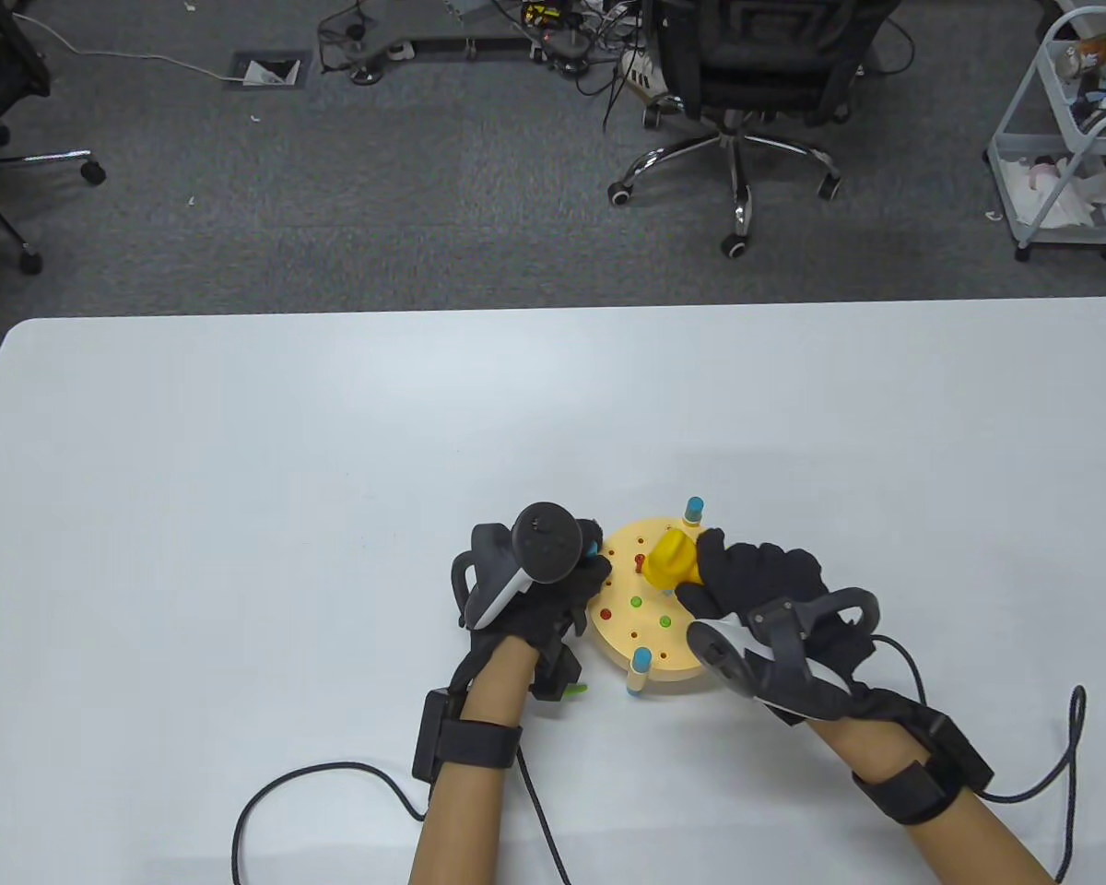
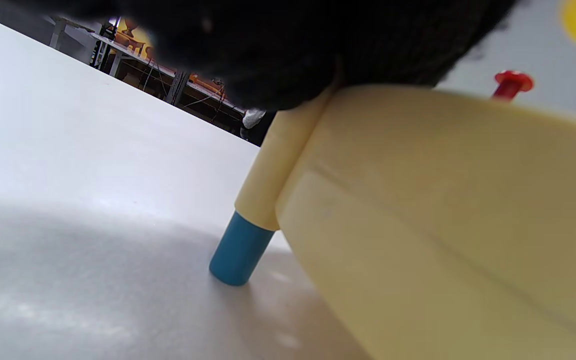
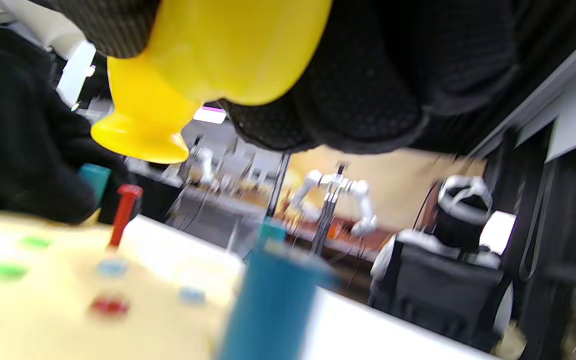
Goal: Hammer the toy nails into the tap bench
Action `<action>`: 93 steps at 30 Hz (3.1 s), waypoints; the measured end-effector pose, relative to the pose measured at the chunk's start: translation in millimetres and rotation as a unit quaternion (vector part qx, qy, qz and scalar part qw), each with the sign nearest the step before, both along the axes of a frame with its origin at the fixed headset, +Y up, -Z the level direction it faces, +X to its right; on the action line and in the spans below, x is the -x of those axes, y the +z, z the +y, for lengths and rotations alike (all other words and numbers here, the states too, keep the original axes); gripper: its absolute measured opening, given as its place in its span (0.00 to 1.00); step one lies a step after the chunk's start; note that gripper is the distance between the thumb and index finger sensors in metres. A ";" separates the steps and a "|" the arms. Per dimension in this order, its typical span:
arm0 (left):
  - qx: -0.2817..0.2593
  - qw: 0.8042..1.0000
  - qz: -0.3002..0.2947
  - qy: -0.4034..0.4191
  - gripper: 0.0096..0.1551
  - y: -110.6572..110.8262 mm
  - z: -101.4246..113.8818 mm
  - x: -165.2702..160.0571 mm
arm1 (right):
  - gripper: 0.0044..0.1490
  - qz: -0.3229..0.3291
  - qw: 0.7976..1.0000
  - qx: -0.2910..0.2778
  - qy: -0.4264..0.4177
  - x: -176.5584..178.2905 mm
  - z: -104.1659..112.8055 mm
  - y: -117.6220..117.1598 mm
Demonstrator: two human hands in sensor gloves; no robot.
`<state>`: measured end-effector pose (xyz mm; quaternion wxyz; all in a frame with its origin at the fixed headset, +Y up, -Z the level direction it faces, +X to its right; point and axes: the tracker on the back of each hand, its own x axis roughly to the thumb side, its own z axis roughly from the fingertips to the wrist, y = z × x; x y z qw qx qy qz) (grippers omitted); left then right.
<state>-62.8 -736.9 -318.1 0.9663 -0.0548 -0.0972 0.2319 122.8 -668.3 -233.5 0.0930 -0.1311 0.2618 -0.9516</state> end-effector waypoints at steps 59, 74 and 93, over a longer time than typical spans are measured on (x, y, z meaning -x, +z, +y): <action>0.077 0.931 0.130 -0.331 0.32 66.8 -30.9 -25.3 | 0.43 -0.112 0.980 0.069 -0.148 -163.7 -58.9 -1.9; 0.092 0.972 0.139 -0.165 0.26 60.2 -4.8 26.7 | 0.43 -0.106 0.980 0.082 -0.150 -162.1 -58.6 -1.9; -0.029 0.978 -0.070 -0.193 0.23 45.4 74.8 -134.5 | 0.42 -0.098 0.980 0.101 -0.144 -156.4 -63.2 -5.8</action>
